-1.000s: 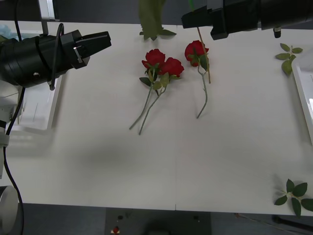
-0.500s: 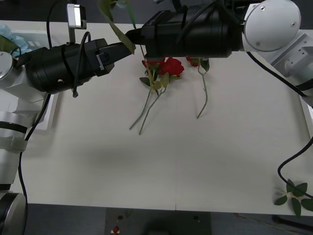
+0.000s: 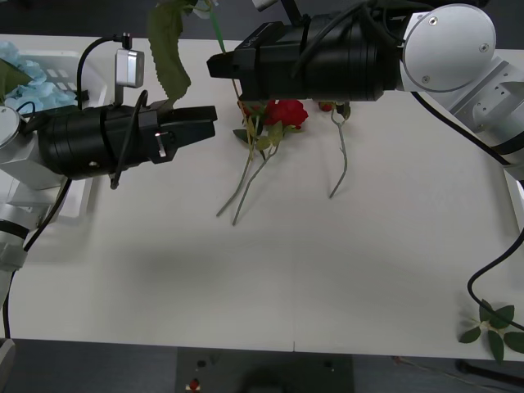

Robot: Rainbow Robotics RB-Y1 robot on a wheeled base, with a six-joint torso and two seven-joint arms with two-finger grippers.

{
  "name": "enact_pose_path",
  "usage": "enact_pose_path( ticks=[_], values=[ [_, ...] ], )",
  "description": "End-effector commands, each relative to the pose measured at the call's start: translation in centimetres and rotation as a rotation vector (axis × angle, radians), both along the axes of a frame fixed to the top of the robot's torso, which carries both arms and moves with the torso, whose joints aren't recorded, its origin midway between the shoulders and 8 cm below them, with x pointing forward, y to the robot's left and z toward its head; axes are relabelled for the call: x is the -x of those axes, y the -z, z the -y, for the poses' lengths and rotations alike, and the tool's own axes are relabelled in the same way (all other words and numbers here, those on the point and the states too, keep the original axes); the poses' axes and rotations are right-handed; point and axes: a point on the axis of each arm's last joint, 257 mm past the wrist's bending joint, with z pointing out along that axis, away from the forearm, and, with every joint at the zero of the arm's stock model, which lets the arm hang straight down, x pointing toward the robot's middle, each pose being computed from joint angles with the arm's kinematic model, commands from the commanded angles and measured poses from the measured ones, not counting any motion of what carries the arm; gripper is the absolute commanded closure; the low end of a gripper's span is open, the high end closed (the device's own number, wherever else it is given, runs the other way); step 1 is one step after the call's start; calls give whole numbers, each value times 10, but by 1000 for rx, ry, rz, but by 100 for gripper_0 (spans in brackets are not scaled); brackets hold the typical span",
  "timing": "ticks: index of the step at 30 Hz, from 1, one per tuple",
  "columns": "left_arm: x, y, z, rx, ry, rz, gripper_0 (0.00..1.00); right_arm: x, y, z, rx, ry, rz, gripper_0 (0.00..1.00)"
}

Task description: Put the red flowers into the right box and the blue flowers into the left box

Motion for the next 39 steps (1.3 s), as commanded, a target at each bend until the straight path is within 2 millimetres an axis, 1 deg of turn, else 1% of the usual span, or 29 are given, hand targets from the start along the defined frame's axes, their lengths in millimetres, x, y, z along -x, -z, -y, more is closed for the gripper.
enact_pose_path(
  ticks=[1, 4, 8, 13, 20, 26, 27, 32, 36, 37, 38, 39],
  values=[
    [-5, 5, -16, 3, -23, 91, 4, 0, -22, 0, -24, 5, 4, 100],
    [-9, 15, -14, -3, -37, 104, 4, -1, -21, 2, -23, 9, -1, 100],
    [-11, 20, -7, -2, -46, 109, 4, -1, -17, 5, -7, 10, -14, 100],
    [-12, 20, 8, 14, -47, 108, 4, -2, -17, 8, -8, 13, -23, 100],
    [-5, 26, 31, 40, -22, 70, 4, -2, -17, 10, -12, 16, -32, 100],
    [1, 16, 47, 75, -4, 64, 4, -2, -17, 12, -13, 19, -43, 100],
    [1, 15, 48, 77, -5, 65, 4, -3, -18, 12, -14, 20, -42, 100],
    [4, 13, 58, 84, 1, 65, 4, -3, -18, 14, -16, 22, -49, 100],
    [3, 10, 61, 86, -5, 71, 4, -2, -16, 15, -9, 20, -57, 100],
    [3, 10, 61, 86, -7, 70, 12, -2, -15, 16, -6, 20, -58, 100],
    [3, 10, 61, 86, -7, 70, 44, -2, -15, 17, -4, 21, -58, 100],
    [3, 11, 60, 86, -8, 69, 68, -2, -15, 17, -4, 21, -59, 100]
  ],
)
